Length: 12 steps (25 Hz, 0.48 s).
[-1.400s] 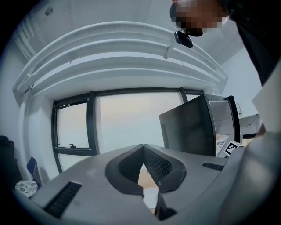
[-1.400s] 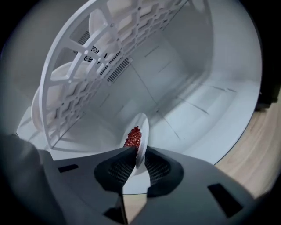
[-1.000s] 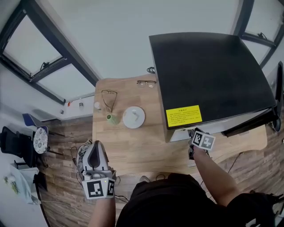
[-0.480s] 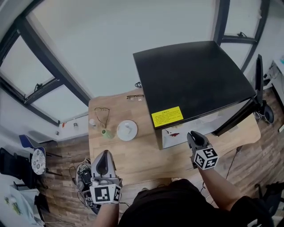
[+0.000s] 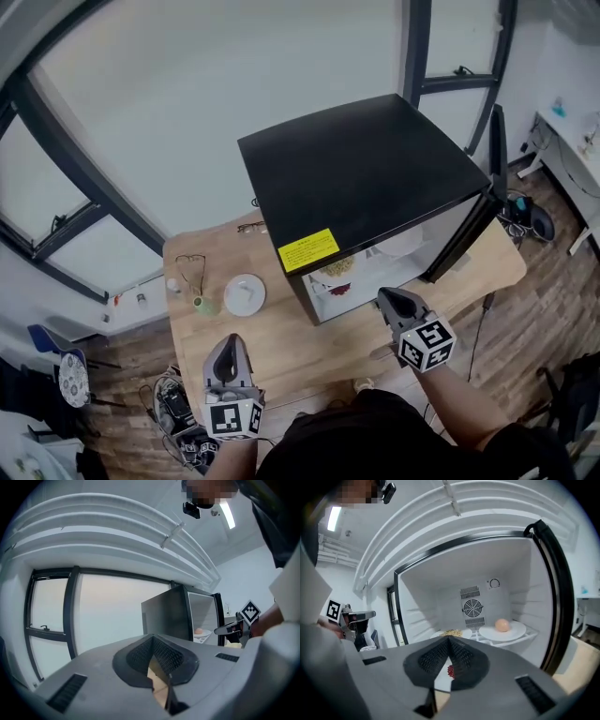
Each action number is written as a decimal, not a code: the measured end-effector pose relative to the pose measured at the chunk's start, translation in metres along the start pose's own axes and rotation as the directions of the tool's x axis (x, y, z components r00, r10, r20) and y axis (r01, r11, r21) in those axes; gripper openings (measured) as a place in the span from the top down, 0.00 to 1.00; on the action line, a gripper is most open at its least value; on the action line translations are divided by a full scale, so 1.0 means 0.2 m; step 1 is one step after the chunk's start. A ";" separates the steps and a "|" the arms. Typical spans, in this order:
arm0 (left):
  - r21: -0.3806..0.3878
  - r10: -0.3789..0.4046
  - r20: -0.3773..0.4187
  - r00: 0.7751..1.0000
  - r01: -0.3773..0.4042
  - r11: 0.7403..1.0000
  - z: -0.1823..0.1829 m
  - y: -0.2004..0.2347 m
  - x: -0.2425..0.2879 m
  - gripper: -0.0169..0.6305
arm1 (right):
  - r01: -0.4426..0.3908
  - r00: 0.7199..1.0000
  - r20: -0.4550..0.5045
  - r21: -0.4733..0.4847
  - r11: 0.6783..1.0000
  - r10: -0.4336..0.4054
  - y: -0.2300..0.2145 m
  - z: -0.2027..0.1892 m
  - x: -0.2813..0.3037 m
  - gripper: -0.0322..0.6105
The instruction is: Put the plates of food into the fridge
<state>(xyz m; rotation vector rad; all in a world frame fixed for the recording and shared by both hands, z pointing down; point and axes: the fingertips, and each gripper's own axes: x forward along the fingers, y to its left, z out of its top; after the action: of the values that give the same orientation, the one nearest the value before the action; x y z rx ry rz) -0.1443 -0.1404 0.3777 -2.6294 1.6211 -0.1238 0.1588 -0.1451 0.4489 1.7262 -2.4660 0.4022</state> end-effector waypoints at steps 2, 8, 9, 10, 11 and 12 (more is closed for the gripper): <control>0.001 0.001 0.013 1.000 -0.001 1.000 0.01 -0.01 0.00 0.97 | 0.014 1.000 -0.001 0.000 1.000 -0.014 -0.02 0.00 -0.04 0.92; -0.004 -0.013 0.013 1.000 0.013 1.000 0.02 -0.05 -0.01 0.97 | 0.036 0.999 -0.001 -0.008 0.999 -0.036 -0.05 0.02 -0.10 0.92; -0.006 -0.013 0.012 1.000 0.013 1.000 0.02 -0.05 -0.02 0.97 | 0.036 0.999 0.000 -0.008 0.999 -0.036 -0.05 0.02 -0.11 0.92; -0.007 -0.011 0.012 1.000 0.011 1.000 0.02 -0.06 -0.03 0.97 | 0.034 0.999 0.000 -0.009 0.999 -0.034 -0.05 0.01 -0.11 0.92; -0.006 -0.009 0.011 1.000 0.009 1.000 0.01 -0.06 -0.04 0.97 | 0.032 0.999 0.001 -0.009 0.999 -0.032 -0.04 0.01 -0.11 0.92; -0.004 -0.005 0.010 1.000 0.005 1.000 0.01 -0.06 -0.04 0.97 | 0.028 1.000 0.002 -0.009 1.000 -0.028 -0.04 0.01 -0.10 0.92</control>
<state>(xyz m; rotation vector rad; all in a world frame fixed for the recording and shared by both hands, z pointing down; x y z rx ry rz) -0.1380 -0.1274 0.3760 -2.6335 1.6132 -0.1080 0.1736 -0.1294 0.4425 1.7567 -2.4375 0.3861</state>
